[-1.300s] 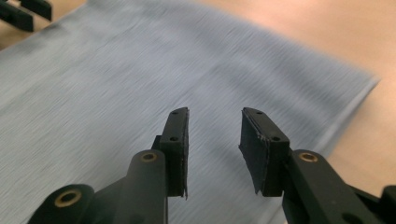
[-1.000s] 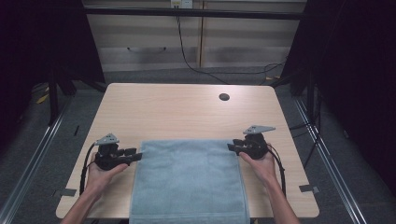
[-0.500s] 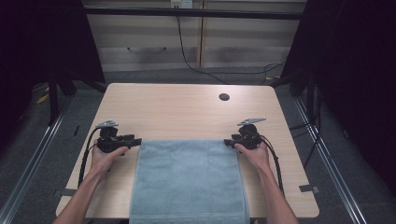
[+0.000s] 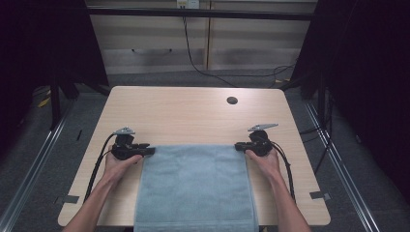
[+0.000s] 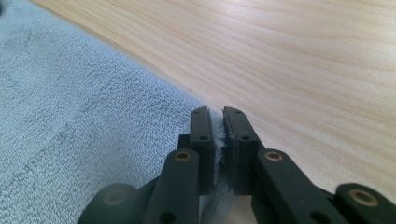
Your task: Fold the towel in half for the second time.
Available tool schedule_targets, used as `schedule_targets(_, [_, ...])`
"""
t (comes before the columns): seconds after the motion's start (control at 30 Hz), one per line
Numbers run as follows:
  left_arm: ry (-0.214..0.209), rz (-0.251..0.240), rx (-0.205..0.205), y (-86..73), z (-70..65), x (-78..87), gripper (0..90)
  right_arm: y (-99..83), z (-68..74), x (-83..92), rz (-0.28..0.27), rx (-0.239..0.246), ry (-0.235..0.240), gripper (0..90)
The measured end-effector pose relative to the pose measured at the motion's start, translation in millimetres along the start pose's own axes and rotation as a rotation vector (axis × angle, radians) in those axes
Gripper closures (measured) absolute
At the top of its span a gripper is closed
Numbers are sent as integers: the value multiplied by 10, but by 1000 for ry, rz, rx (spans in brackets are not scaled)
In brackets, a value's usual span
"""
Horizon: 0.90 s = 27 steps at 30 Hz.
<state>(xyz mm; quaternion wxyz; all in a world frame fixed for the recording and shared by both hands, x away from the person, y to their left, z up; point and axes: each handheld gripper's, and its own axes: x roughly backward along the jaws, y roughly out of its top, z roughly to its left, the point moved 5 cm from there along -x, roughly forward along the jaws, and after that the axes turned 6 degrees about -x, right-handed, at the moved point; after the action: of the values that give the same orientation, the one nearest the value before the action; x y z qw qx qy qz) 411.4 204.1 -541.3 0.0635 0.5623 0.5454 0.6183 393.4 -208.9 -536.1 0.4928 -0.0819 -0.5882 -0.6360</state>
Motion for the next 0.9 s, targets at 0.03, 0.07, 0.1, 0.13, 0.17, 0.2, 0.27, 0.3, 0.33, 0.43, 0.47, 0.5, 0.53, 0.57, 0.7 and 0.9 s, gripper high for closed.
schedule_targets(0.03, [3, 5, -16, -8, -18, 0, 751, -1, 3, 9, -4, -2, 3, 855])
schedule_targets(0.07, [1, 3, -12, -7, -37, 0, 791, 0, 5, 23, -7, -7, 7, 860])
schedule_targets(0.1, [2, 5, -22, -5, -47, -1, 818, 4, 5, 32, -13, -9, 10, 864])
schedule_targets(0.13, [12, 1, -13, 4, -55, 4, 833, 14, 3, 46, -19, -7, 9, 867])
schedule_targets(0.17, [9, -12, -3, 18, -55, 17, 840, 26, 7, 60, -24, -7, 10, 869])
schedule_targets(0.2, [6, -30, 13, 36, -58, 35, 844, 40, 12, 77, -32, -8, 12, 871])
schedule_targets(0.27, [4, -65, 33, 79, -52, 96, 848, 75, 27, 122, -53, -12, 6, 873])
schedule_targets(0.3, [4, -78, 44, 100, -55, 116, 848, 98, 39, 149, -65, -14, 10, 874])
schedule_targets(0.33, [14, -87, 40, 140, -56, 155, 848, 119, 48, 169, -73, -10, 13, 875])
schedule_targets(0.43, [29, -103, 18, 288, -72, 227, 849, 243, 98, 265, -107, -2, 14, 877])
schedule_targets(0.47, [26, -114, 13, 348, -70, 253, 849, 292, 107, 292, -118, 1, 11, 877])
schedule_targets(0.5, [33, -127, 5, 410, -67, 282, 848, 346, 111, 316, -132, 7, 11, 877])
schedule_targets(0.53, [37, -136, 6, 472, -62, 307, 849, 396, 114, 343, -143, 2, 14, 877])
schedule_targets(0.57, [37, -144, -2, 530, -55, 331, 849, 448, 110, 365, -157, 2, 12, 876])
schedule_targets(0.7, [45, -174, -20, 728, -33, 412, 848, 618, 97, 438, -190, 1, 15, 877])
schedule_targets(0.9, [57, -212, -47, 978, -12, 555, 848, 829, 131, 561, -231, 18, 11, 877])
